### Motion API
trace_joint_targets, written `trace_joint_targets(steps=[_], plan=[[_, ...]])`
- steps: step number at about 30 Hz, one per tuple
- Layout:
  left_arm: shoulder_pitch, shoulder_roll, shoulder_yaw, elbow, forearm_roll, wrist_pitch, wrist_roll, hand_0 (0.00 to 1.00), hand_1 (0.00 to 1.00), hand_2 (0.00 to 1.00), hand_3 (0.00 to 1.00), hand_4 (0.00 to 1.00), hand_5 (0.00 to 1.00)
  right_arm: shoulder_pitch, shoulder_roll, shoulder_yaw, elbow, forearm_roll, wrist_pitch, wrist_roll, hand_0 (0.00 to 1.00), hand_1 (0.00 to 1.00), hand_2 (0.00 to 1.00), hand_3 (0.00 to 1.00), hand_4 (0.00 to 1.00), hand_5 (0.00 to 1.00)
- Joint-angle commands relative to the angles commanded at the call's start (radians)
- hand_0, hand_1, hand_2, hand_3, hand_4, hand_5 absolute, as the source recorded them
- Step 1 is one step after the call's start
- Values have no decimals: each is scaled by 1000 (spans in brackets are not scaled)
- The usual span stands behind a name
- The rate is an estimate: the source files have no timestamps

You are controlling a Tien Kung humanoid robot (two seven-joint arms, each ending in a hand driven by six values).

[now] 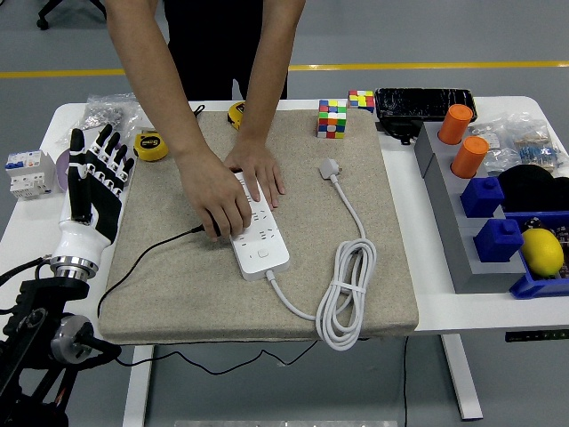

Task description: Pick up the plug,place it near the board,insert it into the board,press the button

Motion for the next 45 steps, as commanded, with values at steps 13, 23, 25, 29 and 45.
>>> trace_joint_targets(steps=[13,23,25,29,45], plan=[[-1,-6,-15,4,-5,-13,-11,994,998,967,995,998,998,9,-8,5,0,-2,0,-3,872,745,735,764,998,841],[-4,-5,-9,0,3,-11,-18,945,960,905,931,998,998,10,-3,-3,0,5,0,0,873,745,735,764,998,843],[-4,-6,-10,1,5,-11,-16,945,960,905,931,998,998,11,-5,-1,0,3,0,-1,873,745,735,764,998,843],[-3,-6,-11,5,10,-11,-13,942,956,900,931,998,998,14,-8,-3,0,6,0,-1,872,745,735,764,998,841],[-5,-5,-11,5,24,-9,-9,941,953,892,929,998,998,12,-9,0,0,2,1,-2,871,745,735,764,998,841]])
